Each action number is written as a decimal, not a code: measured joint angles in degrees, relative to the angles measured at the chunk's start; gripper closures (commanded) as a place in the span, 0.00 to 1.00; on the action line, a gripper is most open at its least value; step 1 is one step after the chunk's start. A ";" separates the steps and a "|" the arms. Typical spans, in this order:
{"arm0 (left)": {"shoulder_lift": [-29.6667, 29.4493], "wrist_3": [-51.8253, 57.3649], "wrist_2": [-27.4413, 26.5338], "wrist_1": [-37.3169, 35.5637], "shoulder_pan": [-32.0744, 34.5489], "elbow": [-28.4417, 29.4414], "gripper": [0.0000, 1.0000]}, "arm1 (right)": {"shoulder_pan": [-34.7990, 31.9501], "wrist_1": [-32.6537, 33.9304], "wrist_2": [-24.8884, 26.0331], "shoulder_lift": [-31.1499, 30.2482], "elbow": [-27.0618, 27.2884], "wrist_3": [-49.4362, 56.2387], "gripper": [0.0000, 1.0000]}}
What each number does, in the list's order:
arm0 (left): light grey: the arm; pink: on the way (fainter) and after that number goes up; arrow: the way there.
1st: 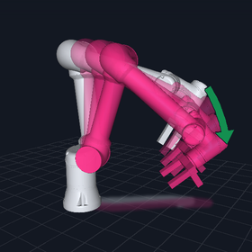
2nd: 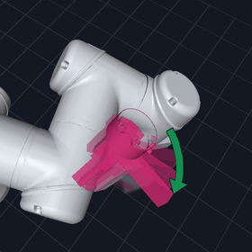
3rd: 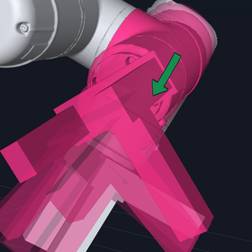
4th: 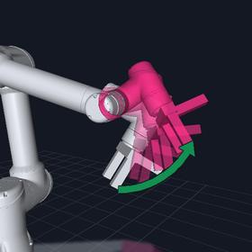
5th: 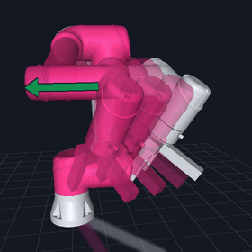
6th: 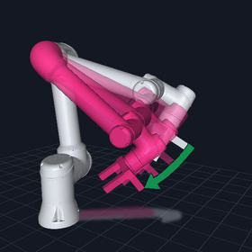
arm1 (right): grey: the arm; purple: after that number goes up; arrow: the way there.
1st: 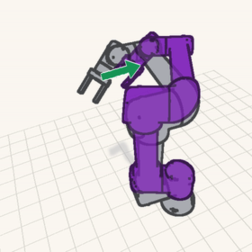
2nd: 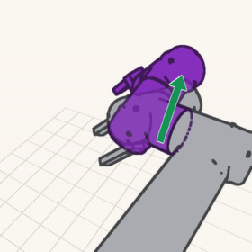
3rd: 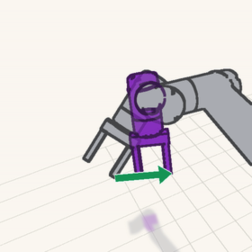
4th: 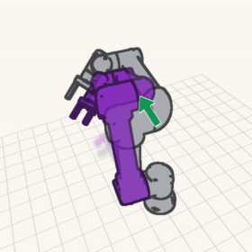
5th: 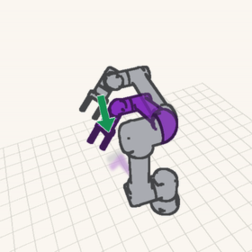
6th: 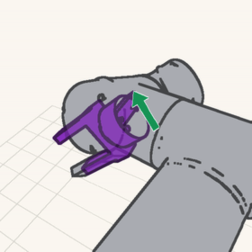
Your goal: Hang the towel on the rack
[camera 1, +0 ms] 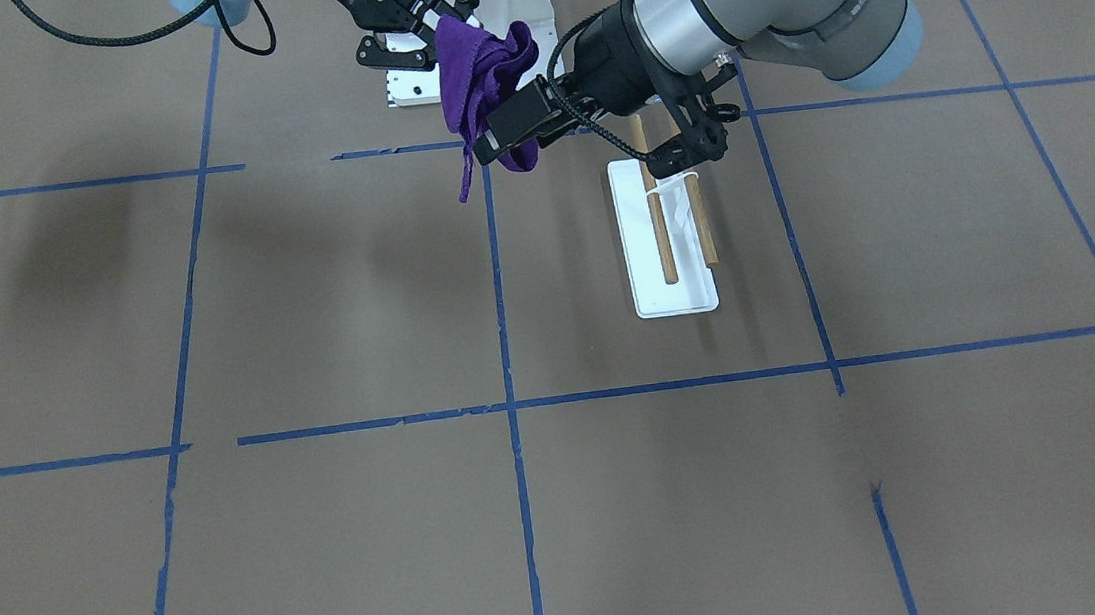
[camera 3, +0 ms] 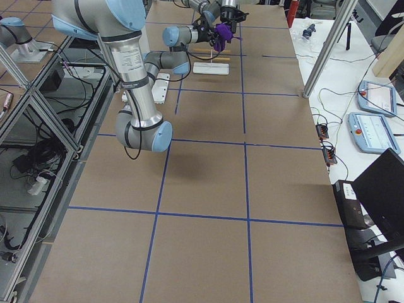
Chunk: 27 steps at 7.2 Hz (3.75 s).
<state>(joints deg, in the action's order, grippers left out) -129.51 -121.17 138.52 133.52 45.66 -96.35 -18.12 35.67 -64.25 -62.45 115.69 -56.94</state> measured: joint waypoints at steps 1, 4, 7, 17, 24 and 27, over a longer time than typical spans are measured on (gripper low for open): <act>0.00 0.09 0.00 0.42 -0.17 -0.03 1.00 | 0.01 -0.14 0.00 0.09 0.02 -0.01 1.00; 0.93 0.71 0.00 2.83 -0.20 0.12 1.00 | 0.00 -1.03 -0.63 0.05 0.24 0.07 1.00; 1.67 0.52 0.02 3.33 -0.14 0.19 1.00 | -0.07 -1.79 -1.12 -0.19 0.48 0.16 0.63; 2.72 0.56 0.33 2.95 0.13 -0.58 1.00 | -3.48 3.15 -10.76 -8.40 11.25 0.35 0.00; 4.62 6.40 -6.89 2.72 0.35 -8.55 1.00 | -55.36 10.67 -69.15 -24.80 -1.24 16.47 0.00; 8.36 16.79 -18.98 1.56 -0.45 -15.36 1.00 | -58.85 29.47 -70.30 -31.99 -3.99 35.92 0.00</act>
<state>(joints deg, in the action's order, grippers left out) -121.15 -104.38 119.54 135.08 45.21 -111.72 -76.97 65.14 -134.54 -94.44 111.70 -21.02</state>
